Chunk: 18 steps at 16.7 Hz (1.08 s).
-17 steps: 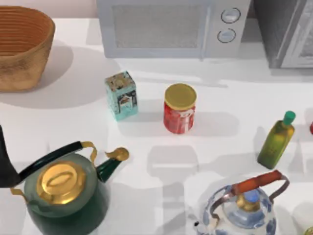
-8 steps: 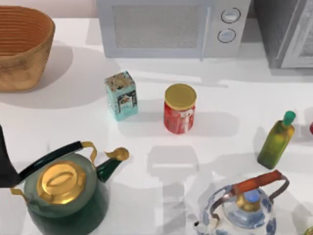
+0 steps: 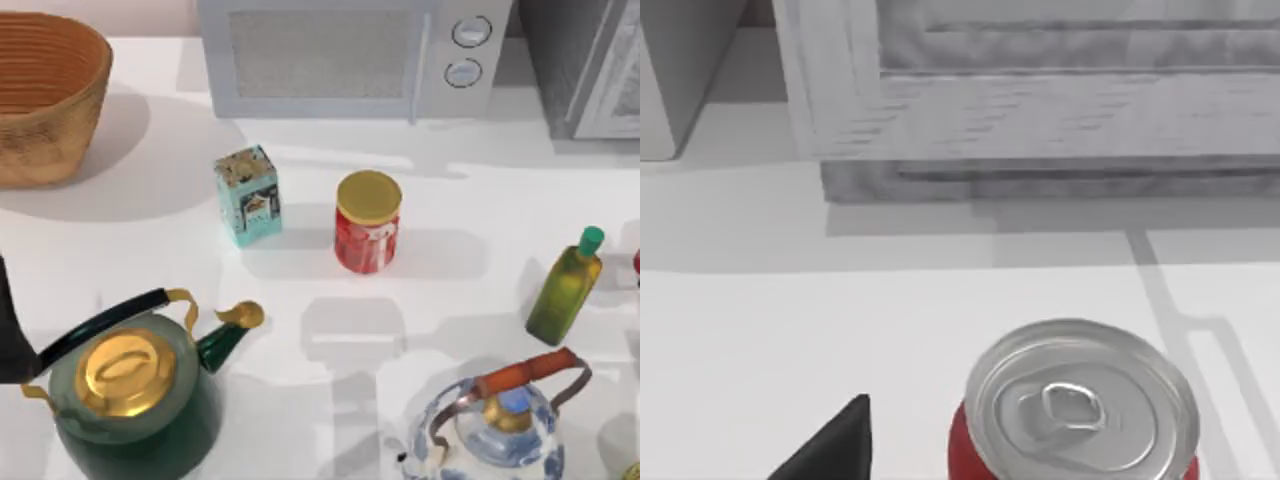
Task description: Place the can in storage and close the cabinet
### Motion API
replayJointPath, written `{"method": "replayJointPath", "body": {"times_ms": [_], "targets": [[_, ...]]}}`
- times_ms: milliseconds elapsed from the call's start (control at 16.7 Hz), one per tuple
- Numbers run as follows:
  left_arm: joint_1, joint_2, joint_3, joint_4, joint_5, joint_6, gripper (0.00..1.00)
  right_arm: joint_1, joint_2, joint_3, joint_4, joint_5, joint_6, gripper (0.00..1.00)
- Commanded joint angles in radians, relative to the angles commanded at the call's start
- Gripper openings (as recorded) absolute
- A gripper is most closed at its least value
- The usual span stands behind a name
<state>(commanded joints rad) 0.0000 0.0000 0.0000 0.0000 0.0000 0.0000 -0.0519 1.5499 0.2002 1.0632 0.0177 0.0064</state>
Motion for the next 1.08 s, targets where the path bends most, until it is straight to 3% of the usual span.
{"method": "replayJointPath", "body": {"times_ms": [240,660,1080], "targets": [[0.000,0.000,0.000,0.000,0.000,0.000,1.00,0.013,0.141,-0.023,0.064,-0.029,0.000,1.00],[0.000,0.000,0.000,0.000,0.000,0.000,1.00,0.011,0.155,-0.015,0.064,-0.032,-0.001,1.00],[0.000,0.000,0.000,0.000,0.000,0.000,1.00,0.018,0.366,0.153,0.107,-0.024,0.000,1.00]]}}
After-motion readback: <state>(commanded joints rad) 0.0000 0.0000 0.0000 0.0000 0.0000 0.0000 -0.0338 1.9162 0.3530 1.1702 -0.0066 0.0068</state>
